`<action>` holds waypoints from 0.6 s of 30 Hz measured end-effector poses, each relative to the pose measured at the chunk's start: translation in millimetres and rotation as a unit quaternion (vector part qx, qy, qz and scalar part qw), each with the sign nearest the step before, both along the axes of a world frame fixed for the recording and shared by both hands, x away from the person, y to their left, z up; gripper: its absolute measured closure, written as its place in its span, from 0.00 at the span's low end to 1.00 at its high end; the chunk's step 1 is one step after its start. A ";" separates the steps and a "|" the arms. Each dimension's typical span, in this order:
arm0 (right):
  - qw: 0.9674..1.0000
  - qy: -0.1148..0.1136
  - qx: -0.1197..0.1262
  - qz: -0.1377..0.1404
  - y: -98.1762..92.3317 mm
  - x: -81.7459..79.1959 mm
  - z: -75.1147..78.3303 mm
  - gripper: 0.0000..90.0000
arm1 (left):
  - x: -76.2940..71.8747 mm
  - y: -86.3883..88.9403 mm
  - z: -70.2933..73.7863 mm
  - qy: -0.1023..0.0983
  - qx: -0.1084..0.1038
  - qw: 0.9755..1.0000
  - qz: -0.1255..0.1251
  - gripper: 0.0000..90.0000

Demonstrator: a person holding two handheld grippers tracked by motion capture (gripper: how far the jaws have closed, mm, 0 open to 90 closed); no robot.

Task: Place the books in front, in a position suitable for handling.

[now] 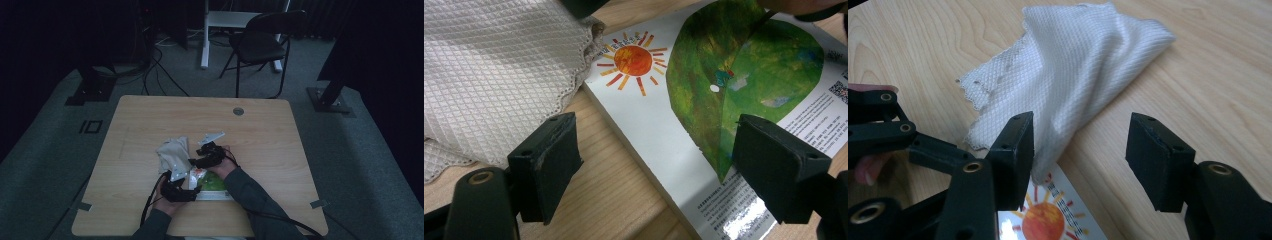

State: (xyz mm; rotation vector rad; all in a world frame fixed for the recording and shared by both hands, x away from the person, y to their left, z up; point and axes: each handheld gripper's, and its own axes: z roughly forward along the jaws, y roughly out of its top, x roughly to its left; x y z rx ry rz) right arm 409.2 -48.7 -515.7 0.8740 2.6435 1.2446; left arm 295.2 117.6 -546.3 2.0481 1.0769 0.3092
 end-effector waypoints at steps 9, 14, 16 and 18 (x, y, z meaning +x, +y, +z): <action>1.000 0.013 -0.010 0.012 15.0 6.0 -8.4 0.58 | 0.2 -0.3 0.0 0.001 -0.001 1.000 0.000 0.21; 0.999 0.031 -0.017 0.018 24.8 9.5 -12.6 0.61 | 0.4 -0.4 0.0 0.000 -0.001 1.000 0.000 0.21; 0.999 0.034 -0.025 0.018 28.5 10.1 -14.9 0.59 | 0.5 -0.4 0.0 0.000 0.000 1.000 -0.001 0.21; 0.999 0.040 -0.027 0.017 29.9 10.7 -17.0 0.61 | 0.4 -0.5 0.0 0.000 -0.001 1.000 0.000 0.21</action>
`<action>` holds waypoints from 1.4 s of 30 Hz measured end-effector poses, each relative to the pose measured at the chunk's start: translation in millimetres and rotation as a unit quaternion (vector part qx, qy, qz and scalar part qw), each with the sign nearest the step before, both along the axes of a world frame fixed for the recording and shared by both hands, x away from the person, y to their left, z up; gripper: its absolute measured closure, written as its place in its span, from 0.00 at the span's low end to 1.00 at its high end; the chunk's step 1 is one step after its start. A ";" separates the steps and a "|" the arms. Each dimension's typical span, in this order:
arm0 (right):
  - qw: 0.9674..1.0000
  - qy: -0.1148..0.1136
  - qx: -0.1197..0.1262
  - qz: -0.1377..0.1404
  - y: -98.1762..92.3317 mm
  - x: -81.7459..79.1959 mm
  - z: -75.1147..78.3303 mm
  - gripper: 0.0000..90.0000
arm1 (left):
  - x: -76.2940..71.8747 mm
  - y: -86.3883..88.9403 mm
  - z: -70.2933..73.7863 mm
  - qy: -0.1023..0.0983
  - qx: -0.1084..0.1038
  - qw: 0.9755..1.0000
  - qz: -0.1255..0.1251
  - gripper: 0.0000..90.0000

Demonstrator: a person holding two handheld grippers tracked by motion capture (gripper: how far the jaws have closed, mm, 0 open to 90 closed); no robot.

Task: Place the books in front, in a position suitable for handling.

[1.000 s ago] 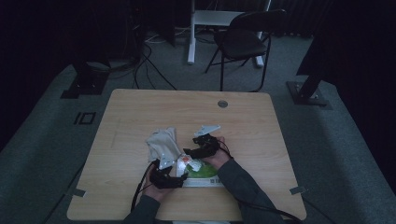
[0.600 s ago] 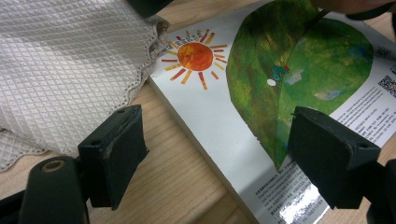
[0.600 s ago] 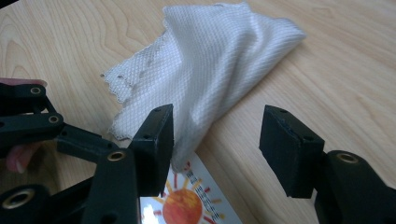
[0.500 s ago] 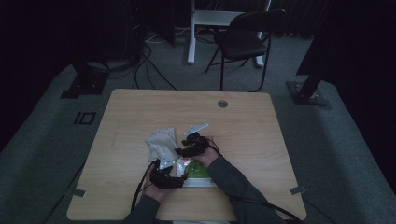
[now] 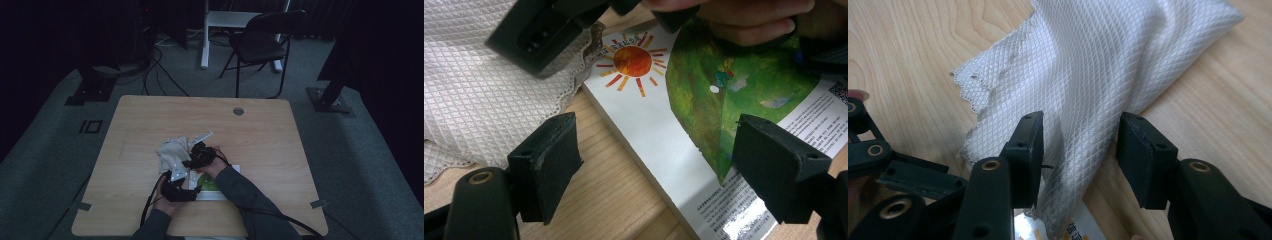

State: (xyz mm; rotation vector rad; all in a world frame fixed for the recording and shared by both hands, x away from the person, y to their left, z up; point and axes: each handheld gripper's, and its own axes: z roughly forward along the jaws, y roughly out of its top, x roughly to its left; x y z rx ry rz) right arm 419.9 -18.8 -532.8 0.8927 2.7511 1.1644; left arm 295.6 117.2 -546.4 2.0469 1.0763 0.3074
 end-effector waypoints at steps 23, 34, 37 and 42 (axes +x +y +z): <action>0.998 -0.057 0.009 0.003 -16.6 -4.5 30.6 0.98 | 0.8 -0.4 0.1 0.000 0.000 1.000 -0.003 0.21; 0.996 -0.077 0.020 -0.029 -43.1 -2.0 42.9 0.98 | 1.2 -0.8 0.0 0.000 -0.002 1.000 -0.002 0.21; 0.996 -0.083 0.022 -0.038 -51.8 -2.0 46.1 0.98 | 1.1 -1.0 0.1 0.002 -0.003 1.000 -0.003 0.21; 0.994 -0.091 0.020 -0.053 -69.6 -2.3 50.2 0.98 | 1.1 -1.2 0.0 0.001 -0.003 1.000 -0.002 0.21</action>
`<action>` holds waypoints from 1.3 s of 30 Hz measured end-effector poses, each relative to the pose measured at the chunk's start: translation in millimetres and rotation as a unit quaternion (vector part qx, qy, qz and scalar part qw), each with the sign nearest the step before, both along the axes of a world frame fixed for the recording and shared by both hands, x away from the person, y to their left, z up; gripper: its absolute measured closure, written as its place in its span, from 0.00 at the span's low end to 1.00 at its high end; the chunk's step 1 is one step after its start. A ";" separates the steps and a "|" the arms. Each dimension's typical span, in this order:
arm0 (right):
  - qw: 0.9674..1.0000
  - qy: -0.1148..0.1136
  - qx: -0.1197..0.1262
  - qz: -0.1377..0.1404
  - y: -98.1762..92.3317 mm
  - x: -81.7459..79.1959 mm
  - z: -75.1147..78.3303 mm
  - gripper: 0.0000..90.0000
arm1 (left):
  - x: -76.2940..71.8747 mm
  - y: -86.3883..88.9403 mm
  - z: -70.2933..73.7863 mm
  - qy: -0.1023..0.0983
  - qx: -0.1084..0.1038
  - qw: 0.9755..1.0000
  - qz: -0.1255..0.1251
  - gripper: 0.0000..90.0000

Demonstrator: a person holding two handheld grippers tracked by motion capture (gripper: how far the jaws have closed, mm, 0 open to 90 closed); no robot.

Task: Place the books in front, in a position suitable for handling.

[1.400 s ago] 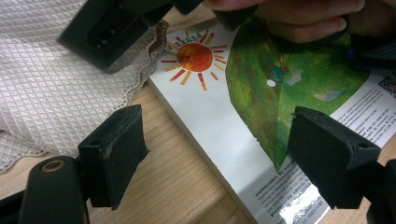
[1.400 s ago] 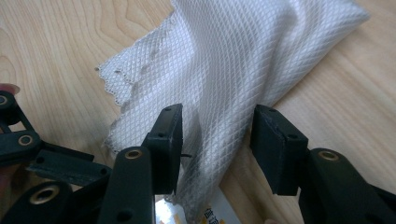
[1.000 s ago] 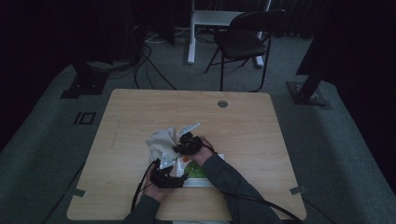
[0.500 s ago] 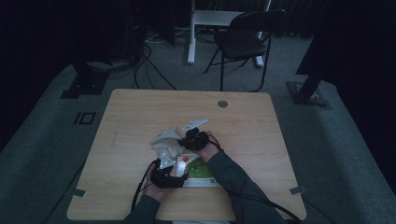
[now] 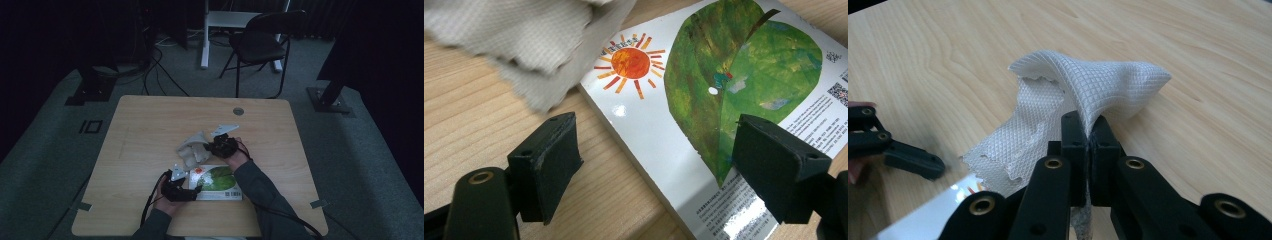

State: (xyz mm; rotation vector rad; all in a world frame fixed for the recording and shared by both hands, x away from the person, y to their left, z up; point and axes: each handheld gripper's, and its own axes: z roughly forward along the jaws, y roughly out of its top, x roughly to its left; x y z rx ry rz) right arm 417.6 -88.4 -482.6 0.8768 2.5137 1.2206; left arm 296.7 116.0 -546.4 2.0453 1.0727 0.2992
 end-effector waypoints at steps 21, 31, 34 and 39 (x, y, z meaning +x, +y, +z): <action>0.994 -0.016 -0.007 -0.103 -92.1 -3.4 7.7 0.98 | 0.0 0.1 0.0 0.000 0.001 1.000 0.000 0.21; 0.987 -0.013 -0.007 -0.160 -133.6 -5.2 0.1 0.98 | 0.0 0.0 0.1 0.000 0.001 1.000 0.000 0.21; 0.985 -0.008 -0.014 -0.171 -143.7 -4.5 -5.5 0.98 | 0.0 0.0 0.0 0.000 0.001 1.000 0.000 0.21; 0.983 0.009 -0.021 -0.183 -151.7 -2.0 -18.4 0.98 | -0.1 0.0 0.0 0.000 0.001 1.000 0.000 0.21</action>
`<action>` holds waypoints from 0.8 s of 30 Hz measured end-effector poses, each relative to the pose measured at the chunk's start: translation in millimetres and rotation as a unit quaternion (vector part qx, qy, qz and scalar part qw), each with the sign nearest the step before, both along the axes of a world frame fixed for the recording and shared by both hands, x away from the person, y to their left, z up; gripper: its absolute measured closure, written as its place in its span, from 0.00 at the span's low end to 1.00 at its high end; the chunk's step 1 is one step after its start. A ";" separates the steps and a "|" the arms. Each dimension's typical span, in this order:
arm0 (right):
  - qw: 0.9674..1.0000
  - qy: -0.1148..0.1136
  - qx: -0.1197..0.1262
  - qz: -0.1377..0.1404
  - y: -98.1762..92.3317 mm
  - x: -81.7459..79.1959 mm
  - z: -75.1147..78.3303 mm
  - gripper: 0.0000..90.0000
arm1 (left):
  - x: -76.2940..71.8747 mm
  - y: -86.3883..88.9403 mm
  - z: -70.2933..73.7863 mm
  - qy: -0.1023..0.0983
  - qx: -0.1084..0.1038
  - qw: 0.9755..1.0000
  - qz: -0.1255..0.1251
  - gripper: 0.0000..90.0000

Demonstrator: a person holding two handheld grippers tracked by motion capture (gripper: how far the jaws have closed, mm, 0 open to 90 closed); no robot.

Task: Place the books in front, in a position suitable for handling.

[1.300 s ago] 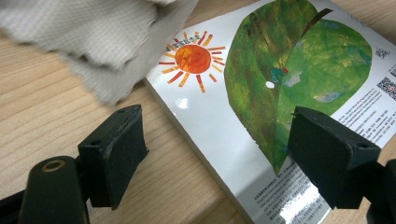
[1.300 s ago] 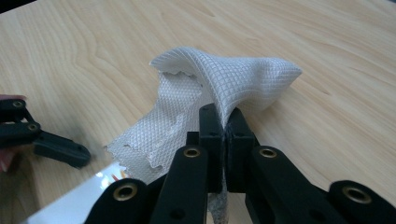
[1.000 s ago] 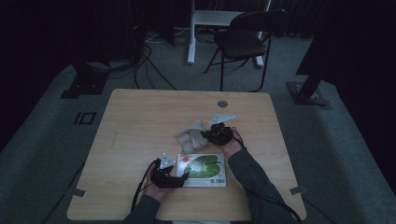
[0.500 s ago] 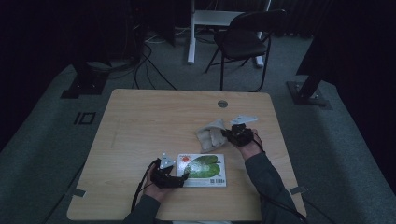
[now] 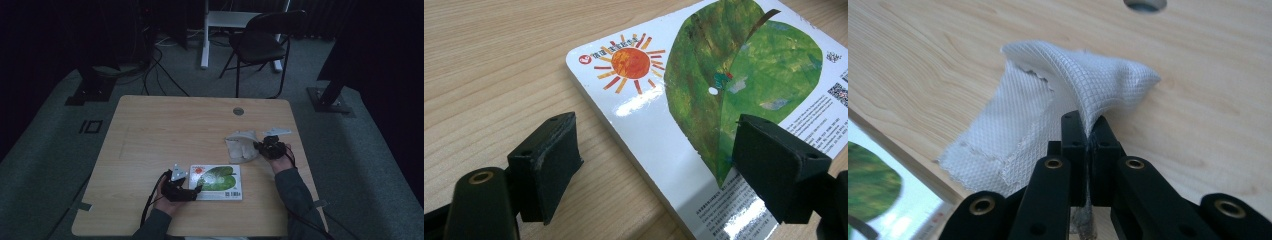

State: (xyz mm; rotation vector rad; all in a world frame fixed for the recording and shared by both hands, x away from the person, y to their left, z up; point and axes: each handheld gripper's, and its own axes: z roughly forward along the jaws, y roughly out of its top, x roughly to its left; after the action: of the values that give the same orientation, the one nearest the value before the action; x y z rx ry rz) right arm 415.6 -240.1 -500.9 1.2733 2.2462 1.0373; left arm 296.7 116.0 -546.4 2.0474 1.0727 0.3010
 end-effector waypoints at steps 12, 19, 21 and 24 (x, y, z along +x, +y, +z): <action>1.000 0.027 0.005 -0.013 -8.2 -1.8 -21.2 0.94 | 0.1 -0.1 0.0 0.000 0.000 1.000 -0.001 0.21; 0.999 0.019 0.018 -0.026 -12.2 -13.0 -17.1 0.67 | 0.1 -0.1 -0.1 0.000 0.000 1.000 -0.001 0.21; 0.999 0.013 0.012 -0.035 -11.7 -20.1 -15.0 0.62 | 0.0 -0.1 0.0 0.000 0.000 1.000 -0.001 0.21; 0.999 -0.007 0.002 -0.042 -10.4 -32.1 -11.2 0.52 | 0.1 0.0 0.0 0.000 0.000 1.000 -0.001 0.21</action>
State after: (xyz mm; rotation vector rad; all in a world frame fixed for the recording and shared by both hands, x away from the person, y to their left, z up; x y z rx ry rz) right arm 383.5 -250.4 -512.2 1.3463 2.1618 1.0160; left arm 296.7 115.9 -546.4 2.0487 1.0707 0.3009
